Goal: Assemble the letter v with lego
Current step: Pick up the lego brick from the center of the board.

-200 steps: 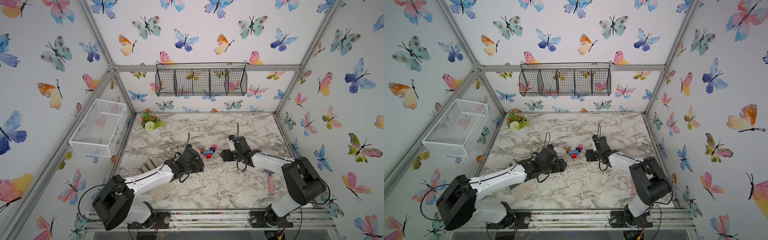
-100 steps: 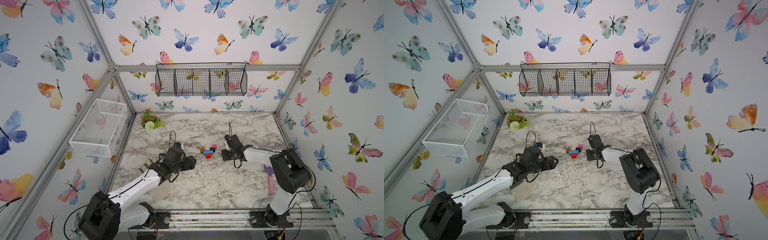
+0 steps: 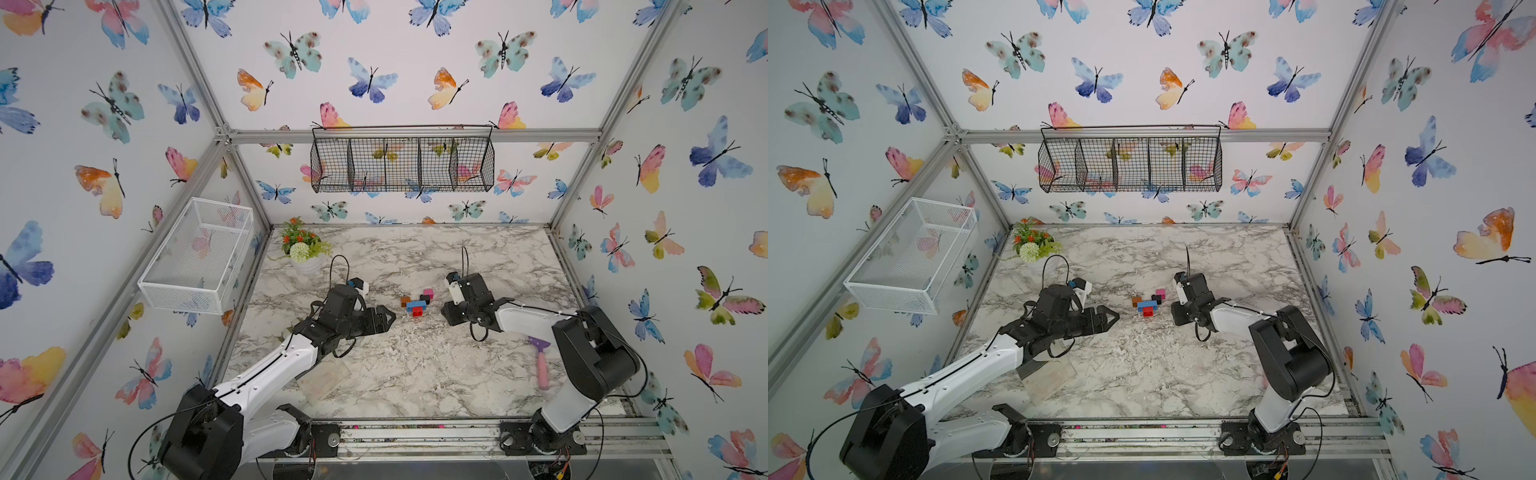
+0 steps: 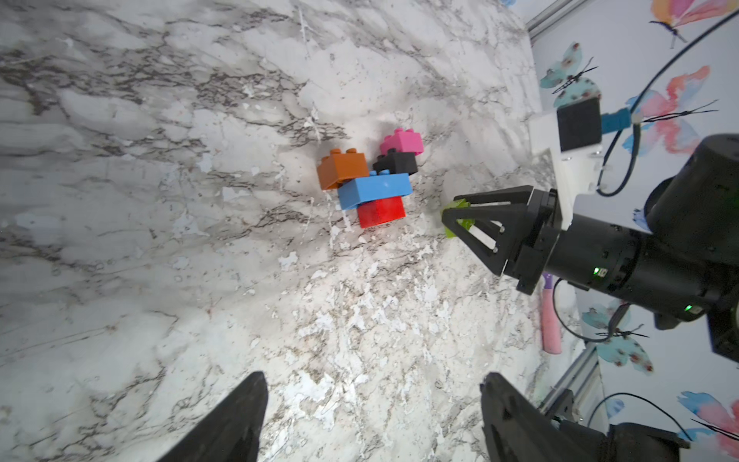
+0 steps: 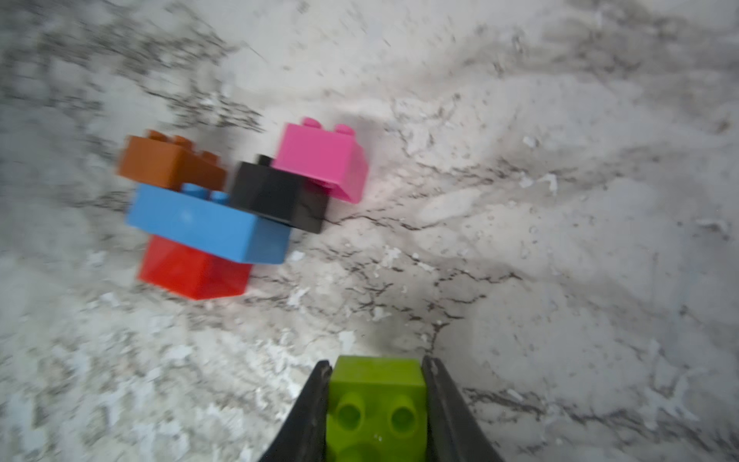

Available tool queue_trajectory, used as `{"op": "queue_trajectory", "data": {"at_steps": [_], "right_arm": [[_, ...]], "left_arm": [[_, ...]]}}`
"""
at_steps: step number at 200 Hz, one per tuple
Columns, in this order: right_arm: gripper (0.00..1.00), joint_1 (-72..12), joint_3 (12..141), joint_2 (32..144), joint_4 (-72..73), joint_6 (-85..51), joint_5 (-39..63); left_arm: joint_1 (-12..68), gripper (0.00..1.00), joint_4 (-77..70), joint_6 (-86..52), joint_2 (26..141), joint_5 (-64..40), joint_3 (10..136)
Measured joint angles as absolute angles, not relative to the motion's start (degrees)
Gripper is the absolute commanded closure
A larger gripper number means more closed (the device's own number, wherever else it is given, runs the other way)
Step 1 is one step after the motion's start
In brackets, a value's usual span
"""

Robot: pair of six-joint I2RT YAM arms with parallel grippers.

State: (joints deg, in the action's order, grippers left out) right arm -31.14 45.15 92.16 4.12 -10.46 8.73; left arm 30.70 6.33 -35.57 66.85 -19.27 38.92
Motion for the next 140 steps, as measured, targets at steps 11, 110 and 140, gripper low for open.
{"op": "queue_trajectory", "data": {"at_steps": [11, 110, 140], "right_arm": [[0.95, -31.1, 41.8, 87.9, 9.8, -9.5, 13.4], [0.99, -31.2, 24.4, 74.3, 51.5, -0.8, 45.6], [0.98, -31.6, 27.7, 74.3, 47.8, 3.8, 49.2]], "left_arm": [[30.3, 0.19, 5.2, -35.9, 66.7, -22.4, 39.5], [34.3, 0.35, -6.2, -44.0, 63.7, -45.8, 41.7], [34.9, 0.36, -6.4, -44.2, 65.5, -47.9, 41.6]]}}
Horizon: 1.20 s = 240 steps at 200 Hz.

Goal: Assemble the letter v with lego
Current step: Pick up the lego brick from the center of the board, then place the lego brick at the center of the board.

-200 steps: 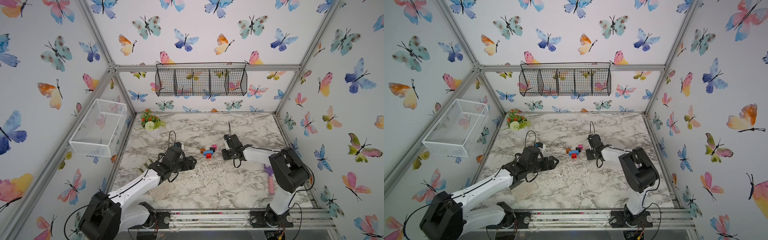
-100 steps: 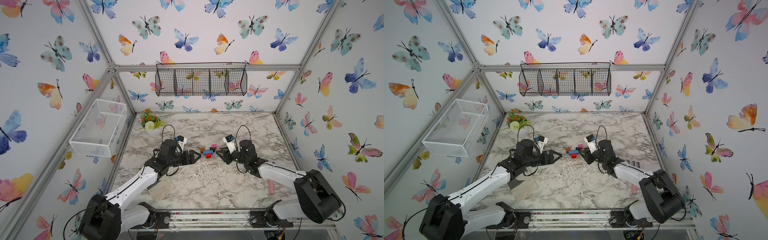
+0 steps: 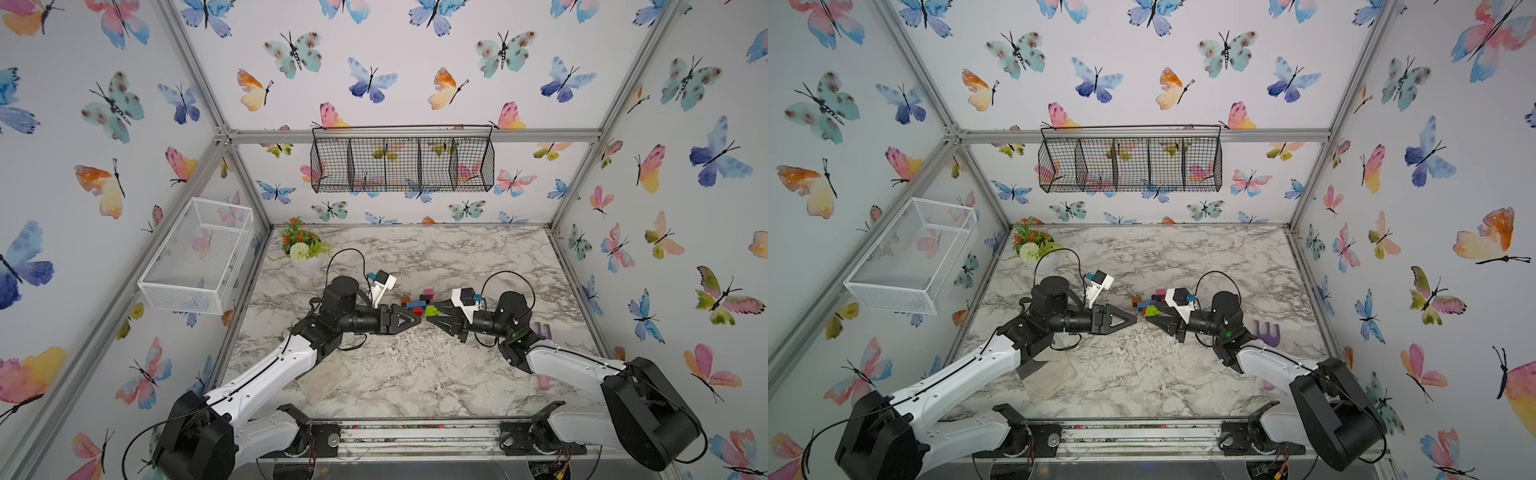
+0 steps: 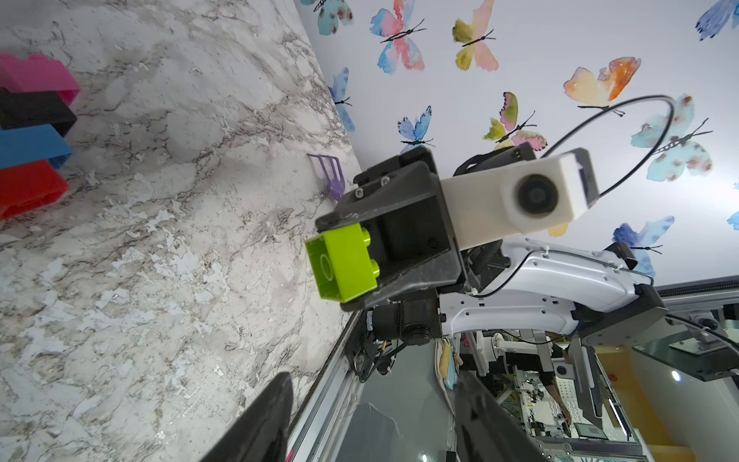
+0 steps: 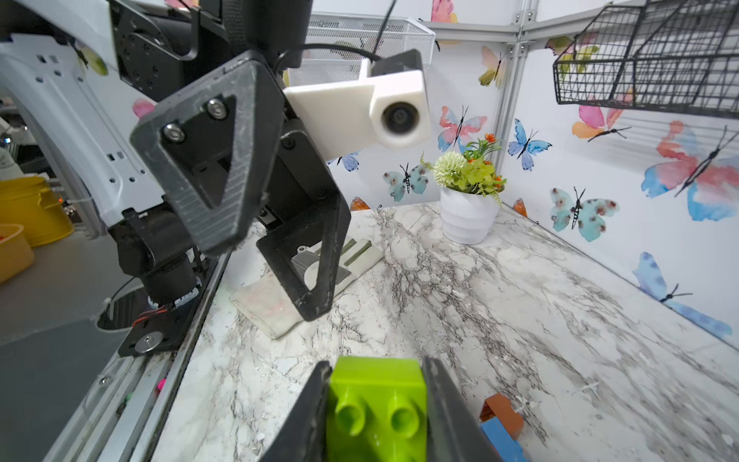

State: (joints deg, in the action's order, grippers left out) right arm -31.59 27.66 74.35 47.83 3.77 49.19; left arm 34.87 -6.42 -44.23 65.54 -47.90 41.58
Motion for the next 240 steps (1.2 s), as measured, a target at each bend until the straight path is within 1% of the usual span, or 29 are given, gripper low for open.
{"op": "queue_trajectory", "data": {"at_steps": [46, 68, 103, 116, 136, 182, 213, 240], "right_arm": [[0.99, -35.1, 31.3, 74.5, 39.9, 9.9, 50.3], [0.99, -36.9, 32.8, 75.2, 36.7, 12.3, 49.5], [0.99, -37.5, 32.8, 76.6, 33.2, 14.6, 48.3], [0.99, -37.6, 32.9, 76.9, 31.7, 15.2, 47.6], [0.98, -37.9, 33.5, 77.4, 30.2, 16.2, 46.5], [0.99, -38.1, 35.6, 79.4, 27.5, 17.7, 44.8], [0.99, -38.3, 35.9, 79.9, 26.9, 18.4, 43.5], [0.99, -39.1, 35.8, 80.0, 27.5, 18.4, 42.6]], "left_arm": [[35.3, 0.38, -6.4, -44.1, 68.2, -48.1, 41.6], [35.4, 0.43, -6.5, -44.2, 69.9, -48.1, 41.6], [36.4, 0.50, -6.7, -44.2, 72.4, -47.7, 41.6], [36.5, 0.51, -6.6, -44.1, 73.1, -47.7, 41.6], [36.5, 0.53, -6.6, -44.1, 73.8, -47.5, 41.7], [36.4, 0.53, -5.2, -43.4, 75.0, -45.9, 43.2], [36.1, 0.58, -4.3, -43.3, 75.8, -44.9, 43.6], [36.1, 0.59, -4.0, -43.3, 76.7, -43.4, 44.1]]}}
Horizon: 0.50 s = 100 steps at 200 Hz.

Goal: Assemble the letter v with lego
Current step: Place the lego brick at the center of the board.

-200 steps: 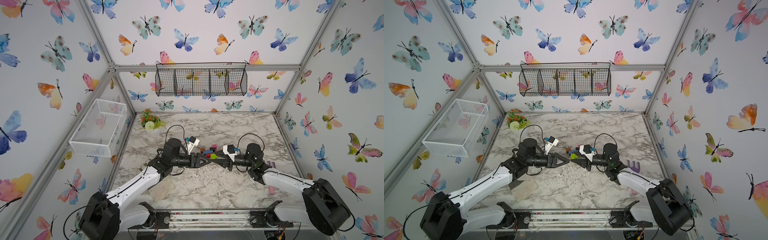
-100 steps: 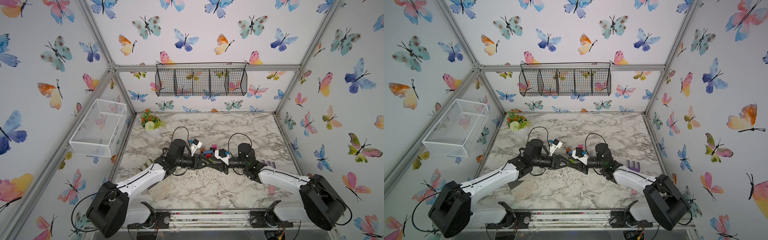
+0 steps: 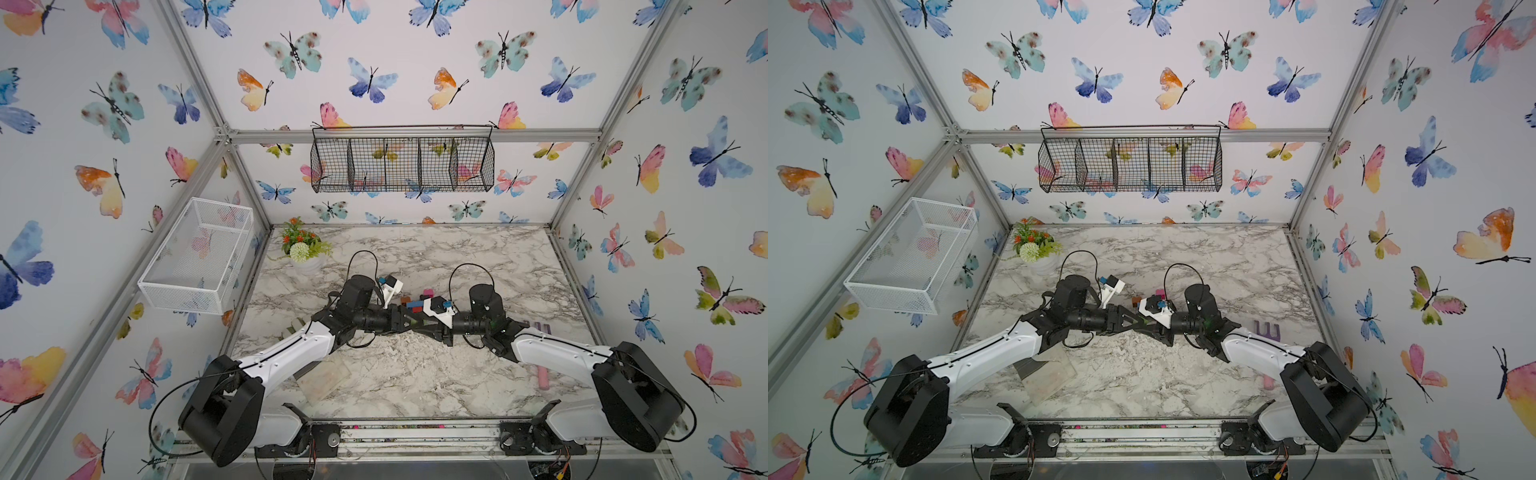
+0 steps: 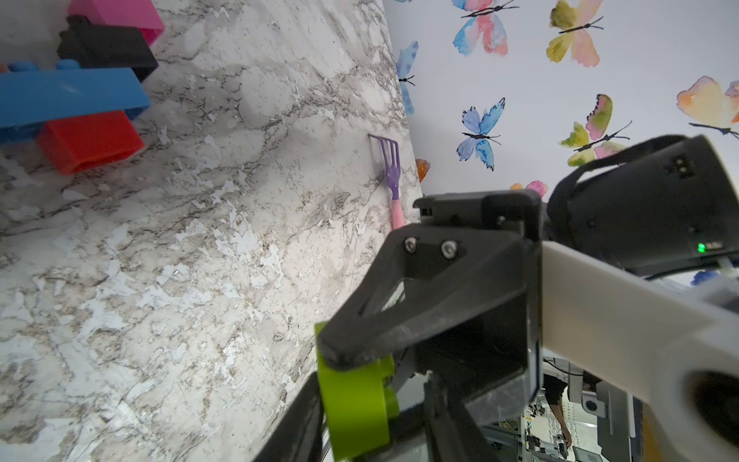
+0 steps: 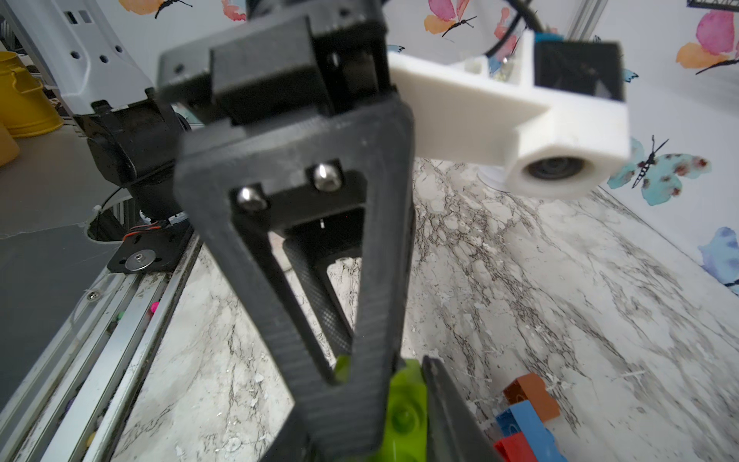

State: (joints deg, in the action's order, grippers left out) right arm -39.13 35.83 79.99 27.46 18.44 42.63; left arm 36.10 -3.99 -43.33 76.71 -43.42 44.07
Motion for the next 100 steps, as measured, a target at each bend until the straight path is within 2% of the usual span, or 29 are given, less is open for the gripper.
{"op": "queue_trajectory", "data": {"at_steps": [18, 89, 100], "right_arm": [[0.99, -39.4, 35.9, 80.1, 27.6, 18.2, 42.2], [0.99, -39.8, 36.6, 81.9, 28.8, 18.2, 40.1], [0.96, -39.9, 37.3, 82.7, 28.5, 18.3, 39.7]], "left_arm": [[35.9, 0.60, -3.9, -43.7, 76.8, -43.1, 44.1], [35.6, 0.82, -1.5, -44.8, 76.8, -39.4, 44.8], [35.6, 0.85, -0.3, -44.6, 76.8, -38.4, 45.3]]}}
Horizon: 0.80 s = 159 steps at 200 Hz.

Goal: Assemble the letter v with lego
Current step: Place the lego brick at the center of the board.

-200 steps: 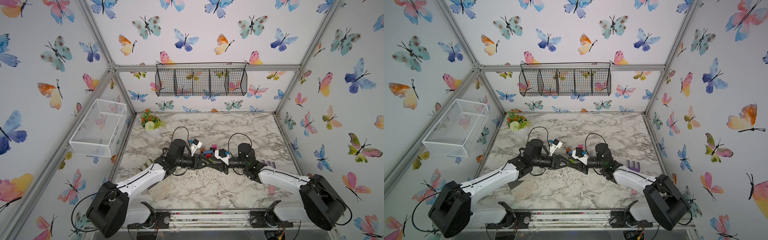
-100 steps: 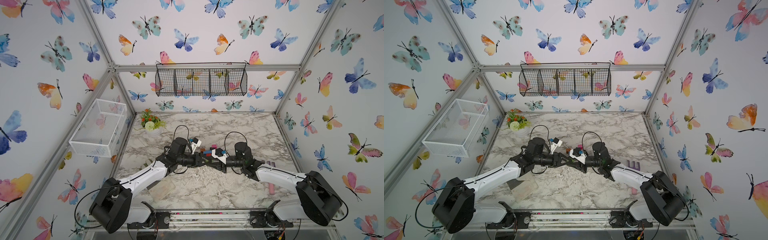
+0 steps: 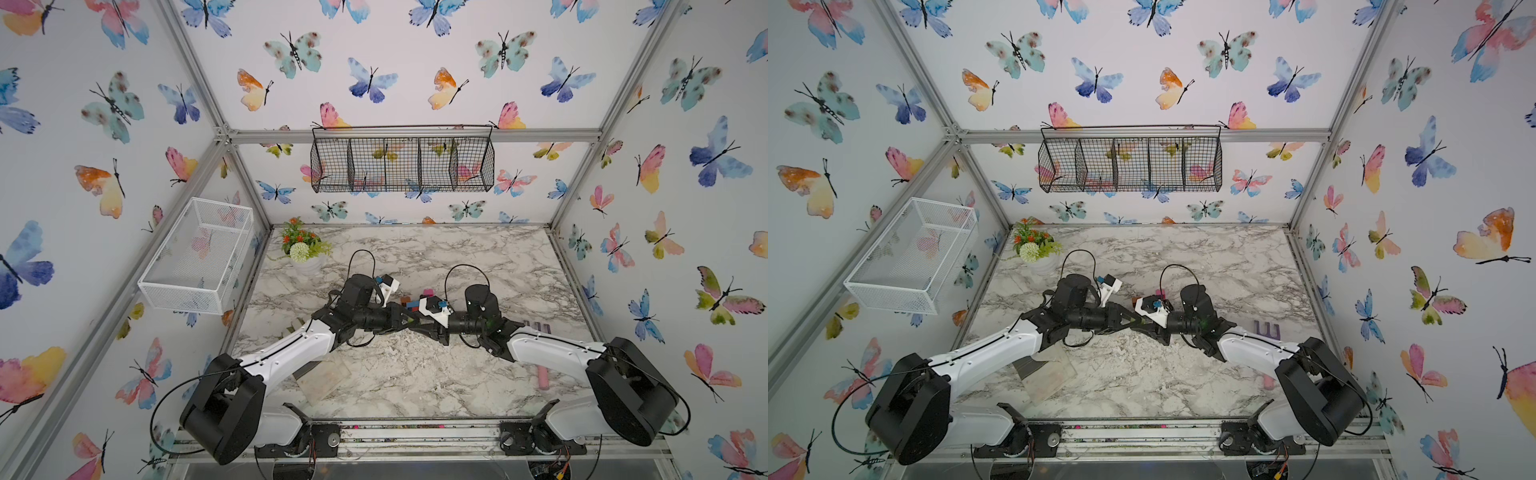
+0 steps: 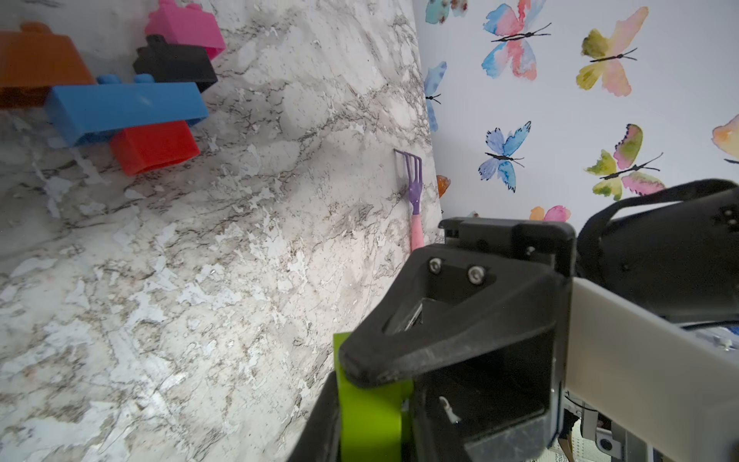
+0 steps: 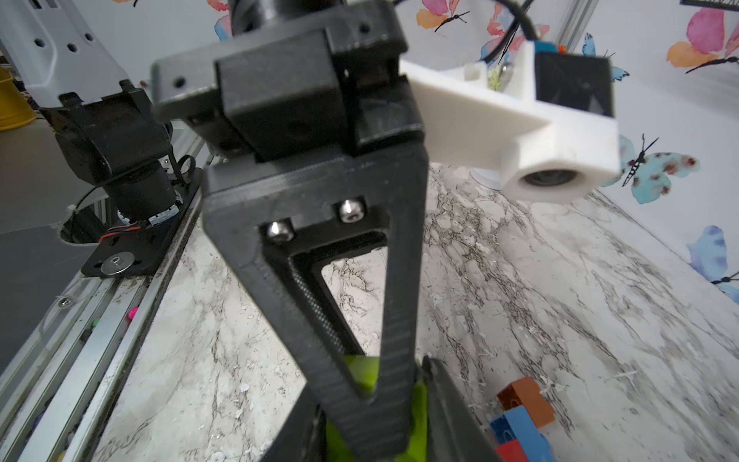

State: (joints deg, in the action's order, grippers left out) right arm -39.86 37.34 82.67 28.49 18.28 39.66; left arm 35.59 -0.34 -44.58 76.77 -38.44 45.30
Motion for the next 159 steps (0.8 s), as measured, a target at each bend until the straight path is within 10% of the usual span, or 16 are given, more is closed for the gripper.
{"op": "queue_trajectory", "data": {"at_steps": [76, 159], "right_arm": [[0.46, -40.3, 38.1, 83.5, 31.2, 15.2, 35.4], [0.35, -40.3, 33.5, 80.0, 36.1, -2.3, 16.1]], "left_arm": [[34.7, 0.89, 14.0, -41.0, 76.0, -27.3, 53.0], [30.6, 0.89, 17.9, -44.9, 87.1, -7.9, 63.0]]}}
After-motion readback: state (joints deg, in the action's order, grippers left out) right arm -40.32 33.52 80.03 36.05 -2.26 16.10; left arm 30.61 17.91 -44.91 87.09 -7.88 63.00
